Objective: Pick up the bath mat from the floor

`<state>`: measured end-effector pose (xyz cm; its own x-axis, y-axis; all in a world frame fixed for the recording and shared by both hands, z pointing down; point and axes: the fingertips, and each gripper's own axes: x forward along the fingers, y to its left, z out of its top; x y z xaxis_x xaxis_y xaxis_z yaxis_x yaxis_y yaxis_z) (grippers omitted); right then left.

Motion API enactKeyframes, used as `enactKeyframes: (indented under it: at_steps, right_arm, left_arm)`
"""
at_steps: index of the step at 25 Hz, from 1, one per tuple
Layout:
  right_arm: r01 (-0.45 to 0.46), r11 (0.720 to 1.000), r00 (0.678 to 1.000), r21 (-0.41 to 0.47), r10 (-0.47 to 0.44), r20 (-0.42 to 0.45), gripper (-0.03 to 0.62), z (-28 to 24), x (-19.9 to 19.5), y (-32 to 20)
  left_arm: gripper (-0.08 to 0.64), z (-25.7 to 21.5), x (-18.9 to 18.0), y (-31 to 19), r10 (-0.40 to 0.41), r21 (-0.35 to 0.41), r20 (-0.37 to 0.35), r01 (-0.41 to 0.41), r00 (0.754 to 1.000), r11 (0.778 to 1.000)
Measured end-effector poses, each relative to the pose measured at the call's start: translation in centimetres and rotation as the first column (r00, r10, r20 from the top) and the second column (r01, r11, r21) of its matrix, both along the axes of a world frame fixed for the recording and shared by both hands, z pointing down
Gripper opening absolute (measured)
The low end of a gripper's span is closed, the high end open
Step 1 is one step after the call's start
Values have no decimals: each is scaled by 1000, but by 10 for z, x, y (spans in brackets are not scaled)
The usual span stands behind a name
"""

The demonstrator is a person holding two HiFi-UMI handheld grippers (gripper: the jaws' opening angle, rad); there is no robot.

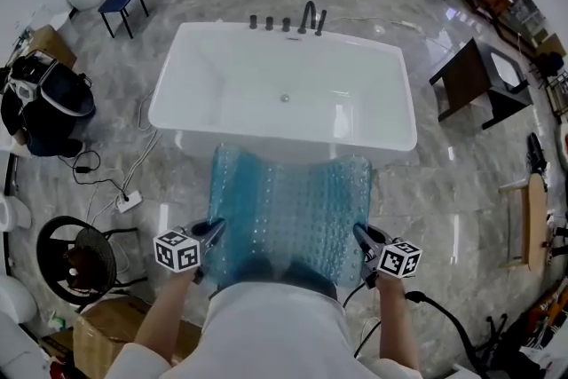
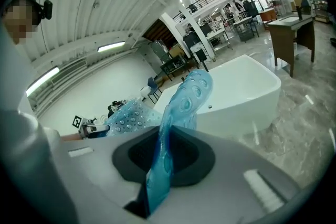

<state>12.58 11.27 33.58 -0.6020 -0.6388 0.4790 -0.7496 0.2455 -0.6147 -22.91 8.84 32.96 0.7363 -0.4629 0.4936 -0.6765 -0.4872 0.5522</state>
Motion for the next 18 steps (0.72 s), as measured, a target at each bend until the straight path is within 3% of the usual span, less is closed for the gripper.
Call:
enactKeyframes:
  at_steps: [5, 13, 18]
  right_arm:
    - [-16, 999, 995, 33, 12, 96, 40, -34, 24, 20]
    - [55, 993, 990, 106, -68, 120, 42, -70, 70, 55]
    - [60, 991, 980, 119, -81, 180, 44, -78, 80, 66]
  left_arm:
    - [12, -34, 27, 26, -38, 28, -38, 39, 999, 999]
    - [12, -81, 85, 77, -80, 56, -126, 87, 989, 995]
    - [12, -94, 93, 92, -130, 59, -155, 140, 979, 988]
